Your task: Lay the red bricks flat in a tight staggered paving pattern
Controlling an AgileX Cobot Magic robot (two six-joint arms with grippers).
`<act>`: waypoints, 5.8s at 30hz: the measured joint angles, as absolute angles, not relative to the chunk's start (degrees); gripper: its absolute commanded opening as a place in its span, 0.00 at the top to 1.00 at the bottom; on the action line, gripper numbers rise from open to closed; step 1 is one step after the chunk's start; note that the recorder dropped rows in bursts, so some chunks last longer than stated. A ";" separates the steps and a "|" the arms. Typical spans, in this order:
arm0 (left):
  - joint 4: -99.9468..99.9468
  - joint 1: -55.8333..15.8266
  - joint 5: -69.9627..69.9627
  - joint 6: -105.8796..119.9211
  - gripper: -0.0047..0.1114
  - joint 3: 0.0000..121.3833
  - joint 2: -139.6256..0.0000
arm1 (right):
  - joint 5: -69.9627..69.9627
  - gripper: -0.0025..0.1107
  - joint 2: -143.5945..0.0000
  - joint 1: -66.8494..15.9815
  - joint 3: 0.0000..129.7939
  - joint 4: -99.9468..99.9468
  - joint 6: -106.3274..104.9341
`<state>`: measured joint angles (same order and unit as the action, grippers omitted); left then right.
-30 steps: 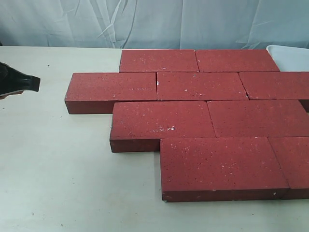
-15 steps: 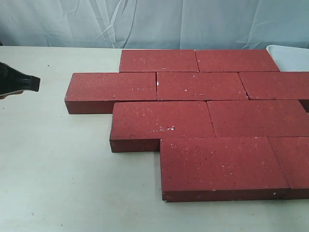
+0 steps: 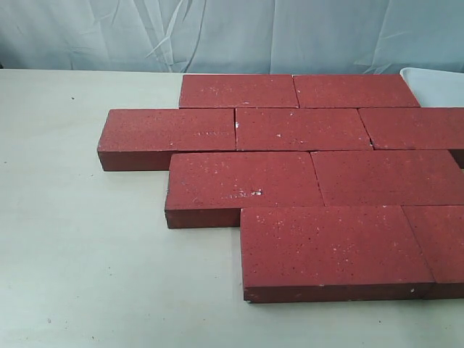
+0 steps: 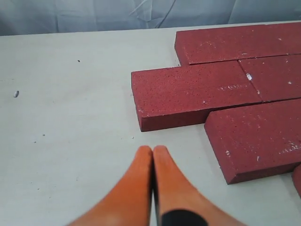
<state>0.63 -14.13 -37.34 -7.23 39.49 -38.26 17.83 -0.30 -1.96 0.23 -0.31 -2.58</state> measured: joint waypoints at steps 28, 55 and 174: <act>0.81 -14.13 -46.29 -7.23 0.96 37.68 -28.25 | 17.83 0.99 -0.30 -1.96 0.14 -0.31 -2.58; 8.92 -13.82 -45.68 -5.54 0.96 37.07 -16.53 | 17.83 0.99 -0.30 -1.96 0.14 -0.31 -2.58; -1.59 -1.41 -18.77 -1.22 0.96 0.31 -0.36 | 17.83 0.99 -0.30 -1.96 0.14 0.00 -2.58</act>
<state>-1.59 -1.41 -18.77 -1.22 0.31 -0.36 17.83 -0.30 -1.96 0.14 0.00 -2.58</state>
